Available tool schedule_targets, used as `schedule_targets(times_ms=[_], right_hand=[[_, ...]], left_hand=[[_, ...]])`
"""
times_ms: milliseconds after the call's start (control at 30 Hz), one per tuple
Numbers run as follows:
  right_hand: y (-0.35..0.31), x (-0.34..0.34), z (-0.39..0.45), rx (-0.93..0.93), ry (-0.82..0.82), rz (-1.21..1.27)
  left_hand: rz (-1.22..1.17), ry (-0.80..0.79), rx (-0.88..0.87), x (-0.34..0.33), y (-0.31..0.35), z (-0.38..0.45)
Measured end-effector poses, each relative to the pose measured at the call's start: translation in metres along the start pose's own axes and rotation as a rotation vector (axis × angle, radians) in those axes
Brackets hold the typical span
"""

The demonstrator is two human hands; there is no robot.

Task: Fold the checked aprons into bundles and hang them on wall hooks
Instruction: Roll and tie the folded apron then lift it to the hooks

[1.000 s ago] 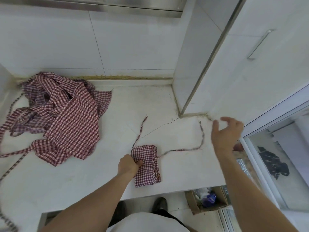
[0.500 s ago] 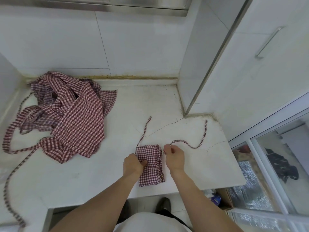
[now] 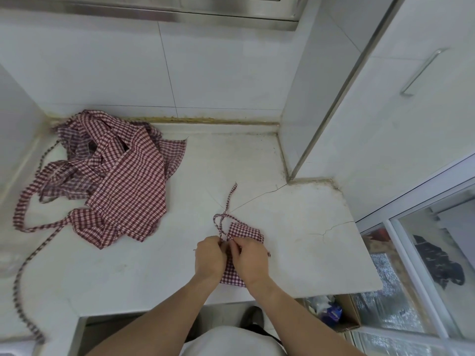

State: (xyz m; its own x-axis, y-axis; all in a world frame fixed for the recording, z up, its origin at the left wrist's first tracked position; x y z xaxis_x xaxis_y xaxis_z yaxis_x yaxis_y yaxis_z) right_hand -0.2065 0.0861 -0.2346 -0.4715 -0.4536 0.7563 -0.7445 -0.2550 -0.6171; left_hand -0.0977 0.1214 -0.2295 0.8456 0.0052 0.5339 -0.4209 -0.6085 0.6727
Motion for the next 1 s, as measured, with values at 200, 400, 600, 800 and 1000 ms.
schedule_targets(times_ms=[200, 400, 600, 800, 1000], right_hand=[[-0.007, 0.004, 0.006, -0.147, -0.039, 0.098], [-0.007, 0.011, 0.006, -0.115, -0.172, 0.156], [0.006, 0.013, -0.002, -0.036, -0.266, 0.375], [0.006, 0.009, 0.0, -0.105, -0.246, 0.374], [0.001, 0.006, 0.003, -0.123, -0.241, 0.32]], left_hand=[[0.12, 0.104, -0.311, 0.006, -0.009, -0.008], [0.217, 0.09, -0.652, 0.007, 0.003, -0.006], [0.238, -0.056, -0.673, 0.013, 0.013, -0.002], [0.374, -0.238, -0.564, 0.021, 0.028, 0.002], [0.68, -0.286, -0.499, 0.03, 0.027, 0.004]])
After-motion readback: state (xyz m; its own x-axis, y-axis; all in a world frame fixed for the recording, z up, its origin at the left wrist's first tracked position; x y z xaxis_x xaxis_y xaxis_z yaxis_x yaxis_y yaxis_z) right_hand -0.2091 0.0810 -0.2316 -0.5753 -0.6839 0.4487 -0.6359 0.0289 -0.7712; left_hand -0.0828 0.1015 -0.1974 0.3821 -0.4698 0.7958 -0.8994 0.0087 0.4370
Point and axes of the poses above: each hand's wrist, its own z-axis towards the middle knuckle, its own x-axis out of the back of the hand, y = z × x, the point moved 2 cm from there along z, towards the middle knuckle, and after that the axes turned 15 degrees about -y, right-handed, at the moved point
